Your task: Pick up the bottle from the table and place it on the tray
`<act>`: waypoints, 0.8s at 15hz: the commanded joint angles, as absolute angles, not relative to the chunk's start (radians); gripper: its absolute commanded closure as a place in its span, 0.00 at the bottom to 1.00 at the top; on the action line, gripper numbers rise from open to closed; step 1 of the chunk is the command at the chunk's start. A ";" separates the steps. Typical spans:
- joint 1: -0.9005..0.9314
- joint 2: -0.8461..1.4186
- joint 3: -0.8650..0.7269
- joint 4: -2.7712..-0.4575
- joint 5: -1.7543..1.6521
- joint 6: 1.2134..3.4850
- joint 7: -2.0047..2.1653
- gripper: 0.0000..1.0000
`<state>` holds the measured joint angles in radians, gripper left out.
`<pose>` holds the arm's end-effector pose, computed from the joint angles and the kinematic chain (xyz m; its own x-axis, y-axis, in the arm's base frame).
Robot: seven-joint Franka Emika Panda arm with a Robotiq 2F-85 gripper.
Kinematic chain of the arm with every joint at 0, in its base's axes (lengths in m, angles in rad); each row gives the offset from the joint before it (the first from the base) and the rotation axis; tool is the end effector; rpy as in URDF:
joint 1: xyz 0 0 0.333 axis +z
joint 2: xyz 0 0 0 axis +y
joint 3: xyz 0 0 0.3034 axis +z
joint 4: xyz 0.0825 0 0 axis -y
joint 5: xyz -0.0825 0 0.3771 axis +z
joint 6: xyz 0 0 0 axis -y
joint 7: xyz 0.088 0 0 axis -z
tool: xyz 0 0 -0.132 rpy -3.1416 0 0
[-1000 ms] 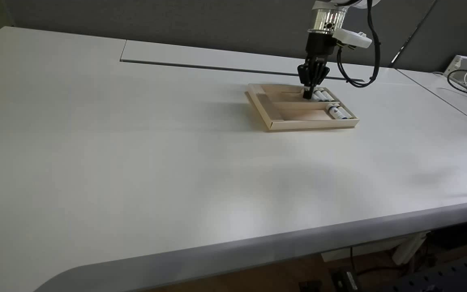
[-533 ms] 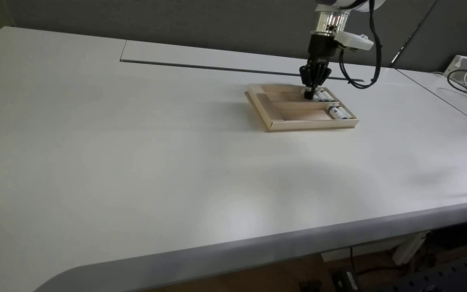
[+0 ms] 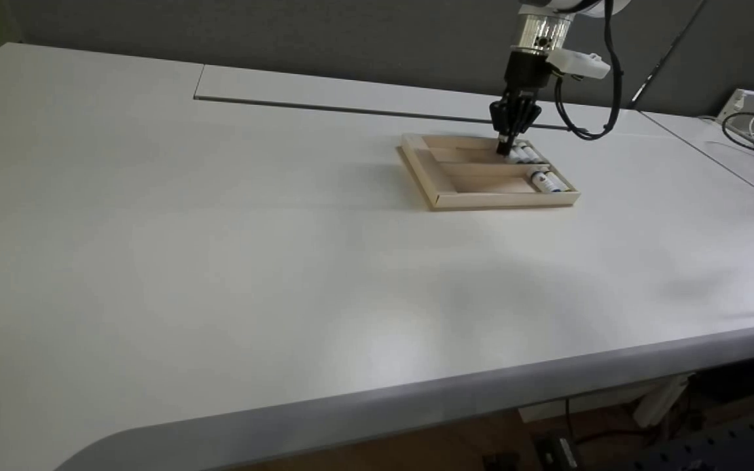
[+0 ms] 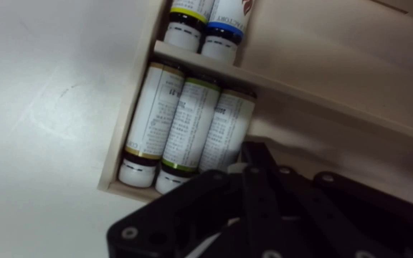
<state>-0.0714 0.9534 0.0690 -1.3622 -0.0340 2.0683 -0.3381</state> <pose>0.6816 -0.0107 0.0979 0.9180 0.3310 -0.2185 0.3139 -0.9431 -0.1099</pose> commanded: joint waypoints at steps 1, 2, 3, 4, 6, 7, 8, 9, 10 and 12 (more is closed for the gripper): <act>-0.080 0.940 0.066 -1.353 -0.028 2.060 -0.331 1.00; -0.081 0.936 0.068 -1.354 -0.026 2.061 -0.332 1.00; -0.083 0.925 0.072 -1.358 -0.023 2.062 -0.337 1.00; -0.087 0.904 0.079 -1.365 -0.020 2.051 -0.347 1.00; -0.075 0.861 0.069 -1.377 -0.035 2.029 -0.339 1.00; -0.064 0.839 0.057 -1.371 -0.054 1.983 -0.335 1.00; -0.050 0.820 0.038 -1.368 -0.080 1.949 -0.319 1.00; -0.047 0.795 0.031 -1.374 -0.093 1.930 -0.317 0.74; -0.046 0.773 0.026 -1.375 -0.106 1.908 -0.321 0.73; -0.044 0.731 0.011 -1.382 -0.134 1.884 -0.320 0.60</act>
